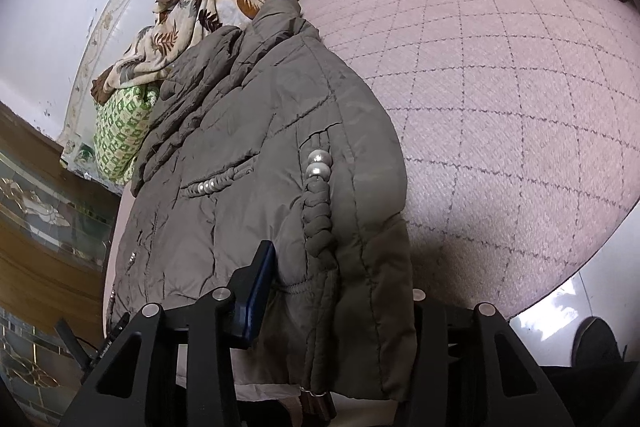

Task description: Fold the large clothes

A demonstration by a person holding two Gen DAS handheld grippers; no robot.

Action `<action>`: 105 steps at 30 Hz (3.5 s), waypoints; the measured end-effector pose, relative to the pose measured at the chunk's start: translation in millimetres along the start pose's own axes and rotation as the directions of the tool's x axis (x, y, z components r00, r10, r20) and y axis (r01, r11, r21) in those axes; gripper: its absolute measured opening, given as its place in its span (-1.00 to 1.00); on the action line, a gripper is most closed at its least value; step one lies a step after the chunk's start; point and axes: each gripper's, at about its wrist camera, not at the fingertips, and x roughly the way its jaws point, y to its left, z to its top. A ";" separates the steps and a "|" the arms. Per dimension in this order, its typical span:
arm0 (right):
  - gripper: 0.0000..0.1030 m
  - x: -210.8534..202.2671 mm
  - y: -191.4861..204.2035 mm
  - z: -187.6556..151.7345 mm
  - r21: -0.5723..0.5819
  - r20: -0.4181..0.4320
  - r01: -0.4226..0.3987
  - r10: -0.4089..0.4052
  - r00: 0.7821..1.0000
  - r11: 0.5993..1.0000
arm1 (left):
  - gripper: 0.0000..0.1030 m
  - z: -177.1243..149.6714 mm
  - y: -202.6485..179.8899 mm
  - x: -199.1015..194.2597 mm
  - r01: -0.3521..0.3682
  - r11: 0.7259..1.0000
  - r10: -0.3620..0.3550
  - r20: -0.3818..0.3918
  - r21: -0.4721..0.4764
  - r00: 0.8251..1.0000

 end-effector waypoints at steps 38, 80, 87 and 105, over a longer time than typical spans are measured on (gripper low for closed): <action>-0.38 -5.8 18.1 -9.4 -0.137 0.049 0.066 -0.060 0.997 0.988 | 0.03 -1.1 -8.2 -9.2 0.023 1.000 -0.023 0.027 0.014 0.999; -0.13 -14.3 4.6 -6.1 -0.010 0.013 -0.030 0.030 0.999 0.999 | -0.33 4.0 7.1 -16.9 0.062 0.996 -0.062 0.013 -0.062 0.998; -0.65 -22.3 14.6 -12.1 -0.069 0.054 -0.022 0.026 0.998 0.997 | -0.56 4.3 1.4 -26.6 0.065 0.998 -0.064 0.053 -0.025 0.997; -0.72 -67.0 55.0 -7.8 -0.239 0.169 -0.065 0.107 0.980 0.969 | -0.60 23.6 -0.5 -63.3 0.074 0.997 -0.074 0.166 0.008 0.983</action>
